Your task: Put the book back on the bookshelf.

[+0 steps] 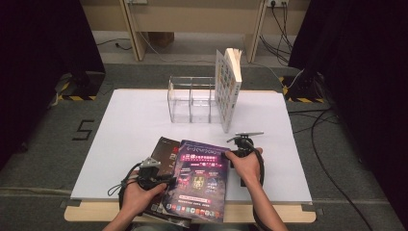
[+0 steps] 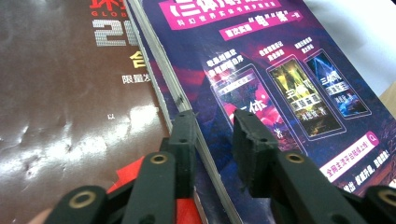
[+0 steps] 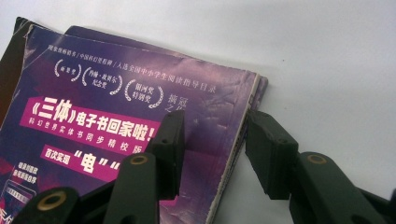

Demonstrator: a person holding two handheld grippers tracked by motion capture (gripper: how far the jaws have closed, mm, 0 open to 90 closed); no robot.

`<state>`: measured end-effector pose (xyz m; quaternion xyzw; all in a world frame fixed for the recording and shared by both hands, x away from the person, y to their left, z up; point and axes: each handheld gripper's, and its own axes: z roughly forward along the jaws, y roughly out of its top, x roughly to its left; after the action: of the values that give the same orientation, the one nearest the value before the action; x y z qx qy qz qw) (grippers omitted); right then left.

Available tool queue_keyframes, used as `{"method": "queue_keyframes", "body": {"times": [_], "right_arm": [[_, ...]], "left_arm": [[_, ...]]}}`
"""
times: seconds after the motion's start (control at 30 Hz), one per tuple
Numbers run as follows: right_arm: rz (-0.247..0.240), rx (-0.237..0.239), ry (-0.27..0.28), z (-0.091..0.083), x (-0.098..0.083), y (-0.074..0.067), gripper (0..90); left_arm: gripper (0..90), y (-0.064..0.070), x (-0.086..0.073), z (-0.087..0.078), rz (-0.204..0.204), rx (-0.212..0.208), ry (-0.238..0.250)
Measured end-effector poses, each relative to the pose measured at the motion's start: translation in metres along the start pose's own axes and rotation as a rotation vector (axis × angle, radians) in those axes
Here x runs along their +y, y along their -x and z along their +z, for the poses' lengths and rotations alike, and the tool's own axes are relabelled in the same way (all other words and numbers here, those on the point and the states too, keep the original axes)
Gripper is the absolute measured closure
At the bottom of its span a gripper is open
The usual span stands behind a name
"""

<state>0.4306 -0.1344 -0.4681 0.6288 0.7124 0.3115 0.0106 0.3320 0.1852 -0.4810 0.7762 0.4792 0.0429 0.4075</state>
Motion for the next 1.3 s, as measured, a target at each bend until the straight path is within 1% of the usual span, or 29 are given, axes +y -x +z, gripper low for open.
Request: {"method": "queue_keyframes", "body": {"times": [0.23,0.33,0.43,0.6,0.83,0.9,1.0,1.03,1.1,1.17,1.2,1.23,1.27,1.3], "right_arm": [[-0.007,-0.004,-0.004,0.0,0.0,0.0,57.6],[0.003,-0.009,-0.008,-0.001,0.001,0.001,56.8],[0.006,-0.022,-0.006,-0.001,0.002,0.003,55.2],[0.023,-0.028,-0.01,-0.001,0.004,0.006,52.6],[0.013,-0.045,-0.011,0.0,0.007,0.006,51.1],[0.009,-0.047,-0.014,0.0,0.007,0.006,51.2],[0.022,-0.036,-0.017,0.001,0.008,0.007,50.5],[0.028,-0.03,-0.026,0.0,0.008,0.008,50.4],[0.035,-0.026,-0.021,0.001,0.008,0.009,49.0],[0.043,-0.018,-0.019,0.001,0.008,0.009,48.3],[0.042,-0.012,-0.016,0.001,0.008,0.01,48.4],[0.052,-0.014,-0.016,0.001,0.008,0.01,50.1],[0.044,-0.021,-0.011,0.0,0.007,0.01,51.3],[0.047,-0.023,-0.008,0.0,0.007,0.01,52.7]], "left_arm": [[71.2,0.003,0.003,0.001,0.022,0.019,-0.014],[71.1,0.005,0.004,0.002,0.045,0.031,-0.019],[70.8,0.008,0.006,0.005,0.058,0.029,-0.023],[69.6,0.012,0.008,0.009,0.078,0.028,-0.025],[69.1,0.013,0.01,0.011,0.078,0.025,-0.03],[69.1,0.014,0.01,0.011,0.086,0.029,-0.031],[69.2,0.015,0.011,0.012,0.096,0.036,-0.035],[69.2,0.015,0.011,0.012,0.094,0.035,-0.034],[69.2,0.014,0.011,0.012,0.085,0.027,-0.039],[69.0,0.015,0.012,0.013,0.088,0.031,-0.037],[69.0,0.015,0.012,0.013,0.091,0.032,-0.039],[69.2,0.015,0.012,0.013,0.092,0.034,-0.04],[69.3,0.015,0.012,0.013,0.092,0.034,-0.041],[69.6,0.015,0.012,0.013,0.092,0.035,-0.041]]}}
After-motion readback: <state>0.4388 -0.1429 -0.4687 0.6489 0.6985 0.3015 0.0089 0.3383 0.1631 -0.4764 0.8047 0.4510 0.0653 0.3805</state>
